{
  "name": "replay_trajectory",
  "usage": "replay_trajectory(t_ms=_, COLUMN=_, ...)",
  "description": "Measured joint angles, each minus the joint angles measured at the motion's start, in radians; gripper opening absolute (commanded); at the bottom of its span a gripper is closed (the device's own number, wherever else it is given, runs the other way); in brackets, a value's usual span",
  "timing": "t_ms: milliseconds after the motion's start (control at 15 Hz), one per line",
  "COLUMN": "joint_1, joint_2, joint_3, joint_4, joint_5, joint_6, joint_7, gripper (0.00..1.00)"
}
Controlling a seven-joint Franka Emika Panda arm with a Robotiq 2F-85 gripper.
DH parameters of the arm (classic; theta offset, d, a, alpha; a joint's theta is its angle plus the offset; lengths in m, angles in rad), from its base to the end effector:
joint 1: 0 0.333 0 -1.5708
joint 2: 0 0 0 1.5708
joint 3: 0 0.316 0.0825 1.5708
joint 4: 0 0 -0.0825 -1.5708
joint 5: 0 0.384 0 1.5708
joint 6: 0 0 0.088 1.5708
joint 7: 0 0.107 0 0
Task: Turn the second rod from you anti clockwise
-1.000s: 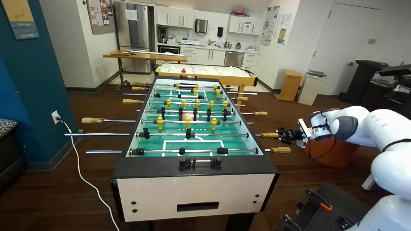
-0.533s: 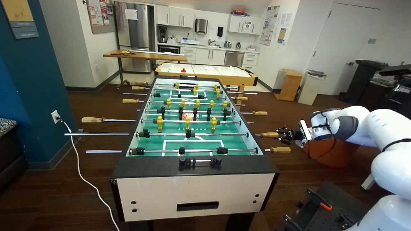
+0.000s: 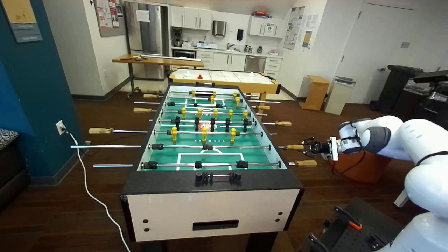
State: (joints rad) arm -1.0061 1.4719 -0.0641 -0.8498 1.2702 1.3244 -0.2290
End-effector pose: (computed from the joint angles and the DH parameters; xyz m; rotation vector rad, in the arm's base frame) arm 0.4430 -0.5223 0.0060 -1.3725 0.9577 -0.0265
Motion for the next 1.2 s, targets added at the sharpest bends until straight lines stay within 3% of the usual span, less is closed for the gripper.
replay_trajectory(t_ms=133, joint_1=-0.001, joint_2=0.000, joint_3=0.000, joint_4=-0.005, joint_5=0.007, joint_6=0.000, joint_7=-0.084, gripper=0.39)
replay_trajectory(t_ms=333, joint_1=-0.002, joint_2=0.000, joint_3=0.000, joint_4=-0.006, joint_5=0.008, joint_6=-0.001, joint_7=-0.105, gripper=0.39)
replay_trajectory(t_ms=400, joint_1=-0.002, joint_2=0.000, joint_3=0.000, joint_4=-0.006, joint_5=0.008, joint_6=-0.001, joint_7=-0.105, gripper=0.14)
replay_trajectory(t_ms=533, joint_1=-0.004, joint_2=0.000, joint_3=0.004, joint_4=-0.006, joint_5=0.006, joint_6=-0.001, joint_7=-0.122, gripper=0.14)
replay_trajectory(t_ms=1133, joint_1=-0.007, joint_2=0.000, joint_3=0.004, joint_4=-0.014, joint_5=0.020, joint_6=-0.004, joint_7=-0.565, gripper=0.14)
replay_trajectory(t_ms=1200, joint_1=-0.007, joint_2=0.000, joint_3=0.004, joint_4=-0.016, joint_5=0.023, joint_6=-0.005, joint_7=-0.613, gripper=0.64)
